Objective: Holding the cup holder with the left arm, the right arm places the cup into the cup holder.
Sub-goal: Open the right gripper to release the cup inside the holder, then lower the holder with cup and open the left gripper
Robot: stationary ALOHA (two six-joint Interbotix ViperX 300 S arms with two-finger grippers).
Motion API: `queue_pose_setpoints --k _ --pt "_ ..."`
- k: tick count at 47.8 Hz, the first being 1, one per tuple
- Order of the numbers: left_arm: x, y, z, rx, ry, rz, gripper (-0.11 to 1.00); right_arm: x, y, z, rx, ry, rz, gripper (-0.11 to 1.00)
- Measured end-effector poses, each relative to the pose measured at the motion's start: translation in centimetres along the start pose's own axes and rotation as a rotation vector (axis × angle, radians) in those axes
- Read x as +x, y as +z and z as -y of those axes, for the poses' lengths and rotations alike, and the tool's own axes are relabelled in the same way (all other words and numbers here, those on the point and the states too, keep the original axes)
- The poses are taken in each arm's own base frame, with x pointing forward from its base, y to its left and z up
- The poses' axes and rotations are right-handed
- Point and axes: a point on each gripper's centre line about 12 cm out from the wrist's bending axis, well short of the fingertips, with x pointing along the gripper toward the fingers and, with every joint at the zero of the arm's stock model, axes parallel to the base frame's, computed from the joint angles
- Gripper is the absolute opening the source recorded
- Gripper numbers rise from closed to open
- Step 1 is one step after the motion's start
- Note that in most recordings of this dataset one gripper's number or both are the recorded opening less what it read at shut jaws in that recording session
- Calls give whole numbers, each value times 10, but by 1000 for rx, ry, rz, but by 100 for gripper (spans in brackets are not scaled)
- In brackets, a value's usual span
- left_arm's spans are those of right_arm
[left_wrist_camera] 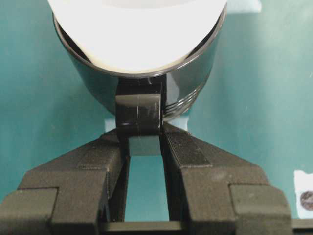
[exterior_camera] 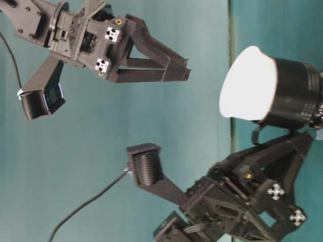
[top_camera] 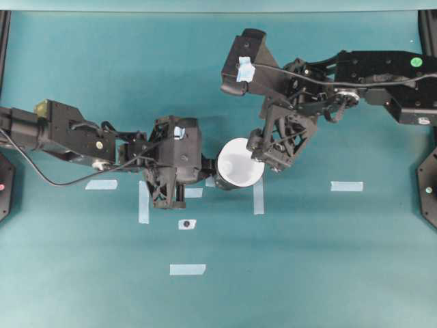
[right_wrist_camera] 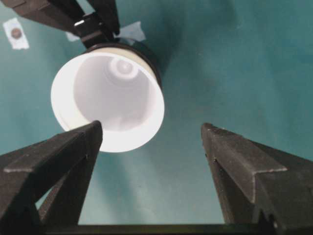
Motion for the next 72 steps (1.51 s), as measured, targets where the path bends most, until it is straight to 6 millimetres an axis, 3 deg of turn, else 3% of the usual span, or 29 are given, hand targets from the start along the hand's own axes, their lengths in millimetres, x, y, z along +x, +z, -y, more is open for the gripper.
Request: queue_pose_setpoints --k 72 --pt "4 -5 1 -15 -4 -37 27 9 -5 1 4 6 30 88"
